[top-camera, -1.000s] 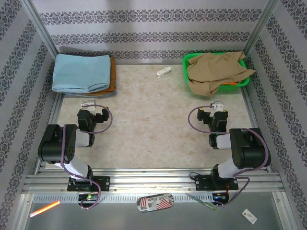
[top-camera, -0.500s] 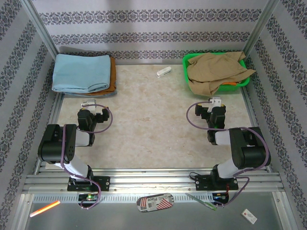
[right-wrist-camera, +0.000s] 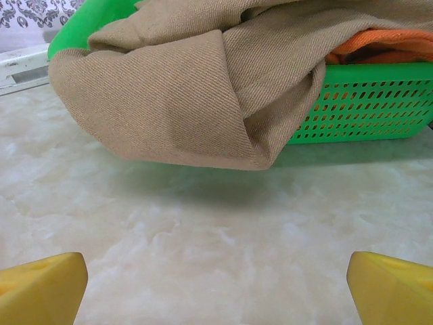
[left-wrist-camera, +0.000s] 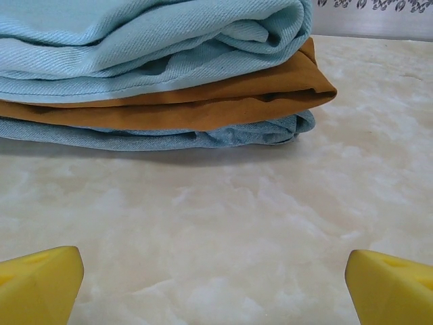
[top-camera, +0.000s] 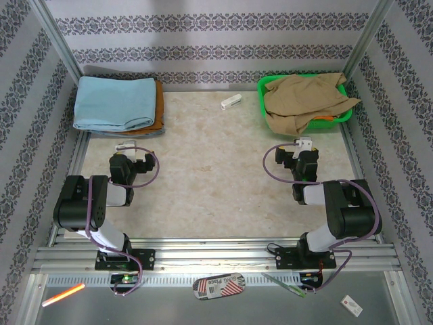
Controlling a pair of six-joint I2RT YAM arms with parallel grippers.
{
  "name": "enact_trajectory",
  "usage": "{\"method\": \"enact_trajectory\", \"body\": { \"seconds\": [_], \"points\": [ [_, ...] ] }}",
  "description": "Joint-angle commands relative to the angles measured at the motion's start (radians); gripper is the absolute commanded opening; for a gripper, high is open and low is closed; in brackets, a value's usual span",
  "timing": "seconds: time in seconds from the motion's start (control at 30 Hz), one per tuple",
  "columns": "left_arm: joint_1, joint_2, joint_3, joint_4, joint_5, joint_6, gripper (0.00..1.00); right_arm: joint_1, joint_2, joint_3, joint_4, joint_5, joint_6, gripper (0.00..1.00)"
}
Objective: Fold and stack the trousers
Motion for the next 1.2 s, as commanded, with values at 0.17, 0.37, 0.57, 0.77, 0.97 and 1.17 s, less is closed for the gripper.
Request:
{"method": "enact_trajectory", "body": {
  "seconds": [0.17, 0.37, 0.57, 0.77, 0.97, 1.17],
  "points": [
    [-0.014, -0.015, 0.019, -0.018, 0.025, 0.027, 0.99, 0.015, -0.007, 0.013, 0.008, 0.025, -0.02, 0.98],
    [-0.014, -0.015, 0.026, -0.026, 0.075, 0.044, 0.99, 0.017, -0.008, 0.013, 0.008, 0.025, -0.02, 0.98],
    [-0.014, -0.015, 0.026, -0.028, 0.075, 0.045, 0.99, 0.019, -0.009, 0.013, 0.009, 0.028, -0.023, 0.98],
    [-0.014, -0.014, 0.026, -0.029, 0.075, 0.046, 0.99, 0.02, -0.009, 0.012, 0.011, 0.031, -0.023, 0.98],
    [-0.014, -0.015, 0.027, -0.029, 0.091, 0.05, 0.99, 0.02, -0.009, 0.012, 0.011, 0.032, -0.023, 0.98],
    [-0.014, -0.014, 0.023, -0.022, 0.114, 0.059, 0.99, 0.023, -0.009, 0.01, 0.012, 0.034, -0.025, 0.98]
  ]
}}
